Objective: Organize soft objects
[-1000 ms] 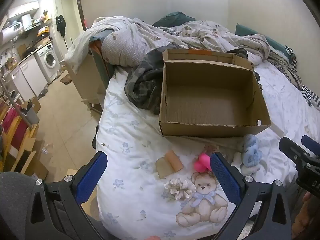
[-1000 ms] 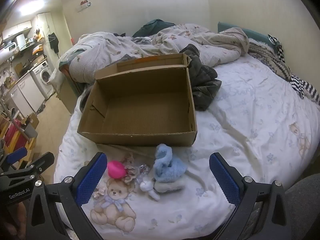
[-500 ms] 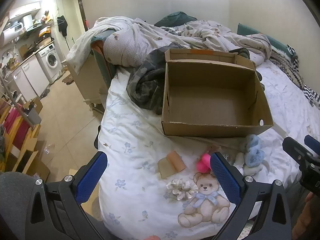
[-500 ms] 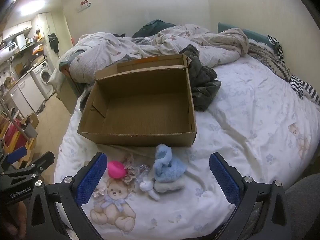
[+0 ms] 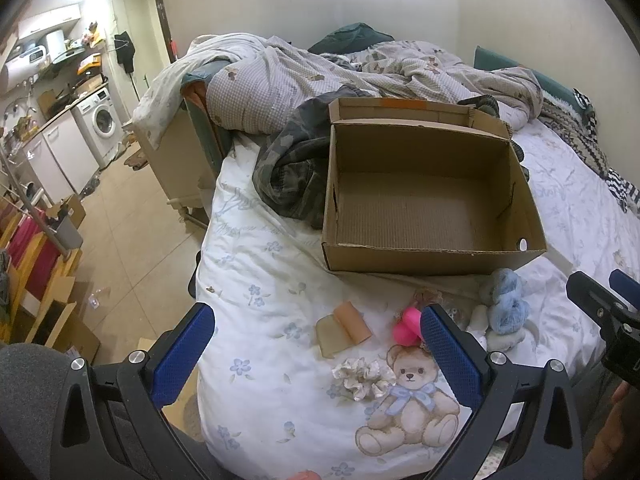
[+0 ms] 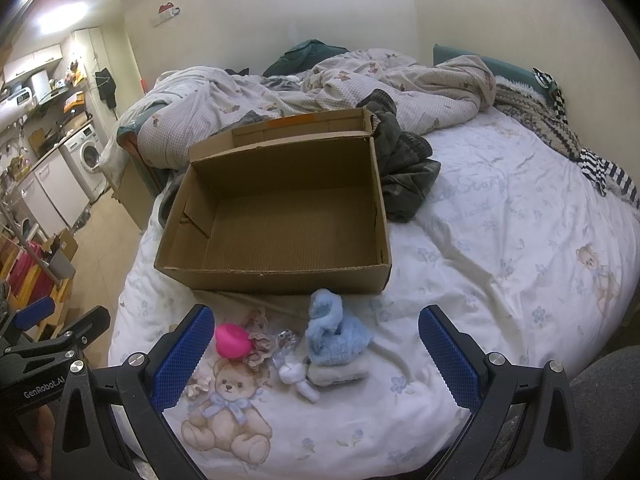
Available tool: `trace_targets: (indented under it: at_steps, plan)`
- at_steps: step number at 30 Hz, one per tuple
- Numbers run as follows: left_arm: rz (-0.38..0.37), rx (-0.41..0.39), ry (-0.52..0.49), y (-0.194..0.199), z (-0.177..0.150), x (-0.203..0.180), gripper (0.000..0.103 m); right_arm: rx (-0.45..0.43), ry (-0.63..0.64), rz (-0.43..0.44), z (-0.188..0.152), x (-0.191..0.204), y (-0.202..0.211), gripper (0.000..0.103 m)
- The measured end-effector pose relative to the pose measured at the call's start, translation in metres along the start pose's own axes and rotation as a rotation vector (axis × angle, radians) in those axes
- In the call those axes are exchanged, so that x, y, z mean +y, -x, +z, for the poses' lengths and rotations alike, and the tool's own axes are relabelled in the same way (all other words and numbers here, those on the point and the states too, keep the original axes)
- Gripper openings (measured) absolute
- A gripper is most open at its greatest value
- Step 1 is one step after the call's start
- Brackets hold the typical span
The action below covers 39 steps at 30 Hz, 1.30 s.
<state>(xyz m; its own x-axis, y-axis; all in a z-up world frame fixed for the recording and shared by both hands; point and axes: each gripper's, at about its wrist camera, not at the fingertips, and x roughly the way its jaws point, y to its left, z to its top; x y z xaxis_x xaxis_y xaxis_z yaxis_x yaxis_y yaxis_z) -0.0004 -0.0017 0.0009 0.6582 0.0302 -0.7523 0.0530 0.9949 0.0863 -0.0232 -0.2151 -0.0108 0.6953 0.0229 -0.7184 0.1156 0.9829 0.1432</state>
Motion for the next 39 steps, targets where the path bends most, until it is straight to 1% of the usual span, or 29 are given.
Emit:
trace_targets:
  at_steps: [39]
  plan:
    - [-0.003,0.000,0.004,0.0005,0.0015,-0.0004,0.103,-0.002,-0.005,0.003,0.0013,-0.0002,0.0021,0.103]
